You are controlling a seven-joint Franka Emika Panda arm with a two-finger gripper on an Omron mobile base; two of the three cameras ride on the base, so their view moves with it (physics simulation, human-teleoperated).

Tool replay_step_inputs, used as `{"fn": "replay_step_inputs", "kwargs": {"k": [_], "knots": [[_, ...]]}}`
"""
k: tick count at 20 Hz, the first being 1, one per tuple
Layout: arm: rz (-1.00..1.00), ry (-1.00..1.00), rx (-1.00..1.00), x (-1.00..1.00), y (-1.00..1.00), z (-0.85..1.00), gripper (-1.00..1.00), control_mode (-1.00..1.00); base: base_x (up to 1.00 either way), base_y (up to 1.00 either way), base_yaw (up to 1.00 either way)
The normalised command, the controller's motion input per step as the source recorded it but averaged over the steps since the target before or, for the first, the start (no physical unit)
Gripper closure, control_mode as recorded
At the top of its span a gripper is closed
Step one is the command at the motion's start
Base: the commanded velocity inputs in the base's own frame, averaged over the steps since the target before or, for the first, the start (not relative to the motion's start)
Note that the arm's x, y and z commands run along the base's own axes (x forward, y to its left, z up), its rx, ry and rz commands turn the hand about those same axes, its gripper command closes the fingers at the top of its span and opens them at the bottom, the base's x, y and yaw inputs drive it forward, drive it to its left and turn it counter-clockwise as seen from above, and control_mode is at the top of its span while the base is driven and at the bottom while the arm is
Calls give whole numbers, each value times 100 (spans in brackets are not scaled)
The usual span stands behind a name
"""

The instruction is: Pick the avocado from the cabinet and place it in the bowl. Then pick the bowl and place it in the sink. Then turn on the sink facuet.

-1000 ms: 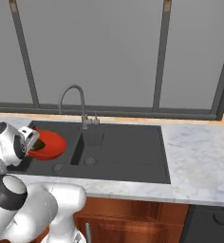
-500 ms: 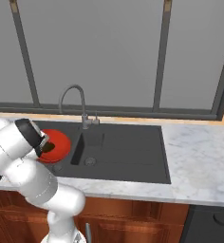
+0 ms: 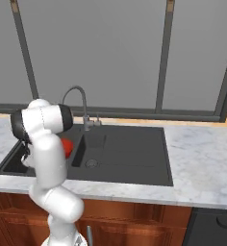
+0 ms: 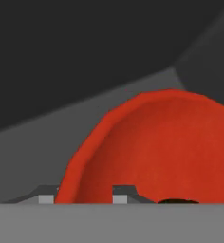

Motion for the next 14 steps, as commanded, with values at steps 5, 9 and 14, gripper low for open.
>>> {"fn": "replay_step_inputs", "kwargs": {"k": [5,9,14], "knots": [[0,3,1,27,14,-56,100,-100,0,0,0],[0,0,5,49,49,-21,100,-100,0,0,0],[0,0,8,72,44,-10,100,-100,0,0,0]]}}
